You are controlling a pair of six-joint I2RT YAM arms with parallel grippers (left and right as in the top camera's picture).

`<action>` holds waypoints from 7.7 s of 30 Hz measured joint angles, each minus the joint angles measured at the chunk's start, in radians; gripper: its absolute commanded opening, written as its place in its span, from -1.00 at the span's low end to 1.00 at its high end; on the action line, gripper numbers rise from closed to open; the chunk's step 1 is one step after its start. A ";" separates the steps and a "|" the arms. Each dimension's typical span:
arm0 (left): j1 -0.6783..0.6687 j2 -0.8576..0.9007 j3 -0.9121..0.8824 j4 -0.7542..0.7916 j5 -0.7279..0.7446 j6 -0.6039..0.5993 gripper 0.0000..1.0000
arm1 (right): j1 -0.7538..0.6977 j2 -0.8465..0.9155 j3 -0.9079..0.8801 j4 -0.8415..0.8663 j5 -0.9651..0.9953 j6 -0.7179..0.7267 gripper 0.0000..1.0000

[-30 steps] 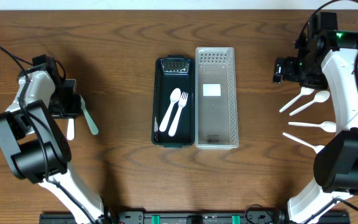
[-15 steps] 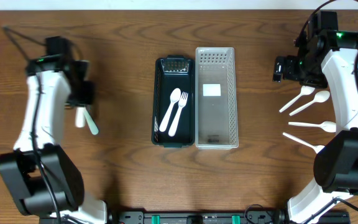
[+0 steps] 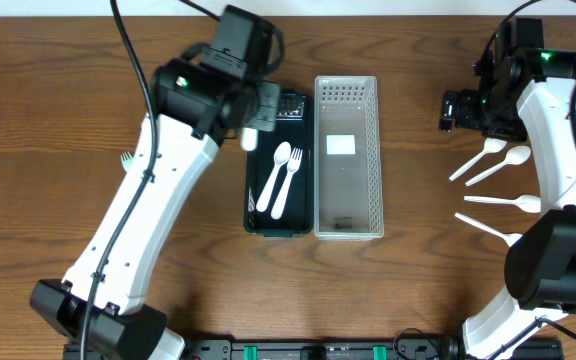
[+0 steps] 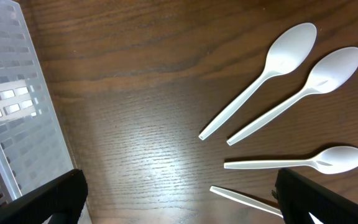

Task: Pack container
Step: 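Place the white fork with the left gripper into the green basket, then move the left gripper to the mint-green fork and grasp it, then carry the mint-green fork with the left gripper into the green basket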

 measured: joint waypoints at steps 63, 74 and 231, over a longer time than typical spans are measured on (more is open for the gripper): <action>0.773 0.151 -0.074 -0.105 -0.054 -0.144 0.62 | 0.000 0.000 0.000 -0.026 0.001 -0.039 0.98; 0.765 0.354 -0.241 0.053 0.010 -0.119 0.62 | 0.000 0.000 0.000 -0.026 0.000 -0.039 0.99; -0.070 0.320 -0.277 0.220 0.068 -0.096 0.06 | 0.000 0.000 0.000 -0.081 0.000 -0.038 0.98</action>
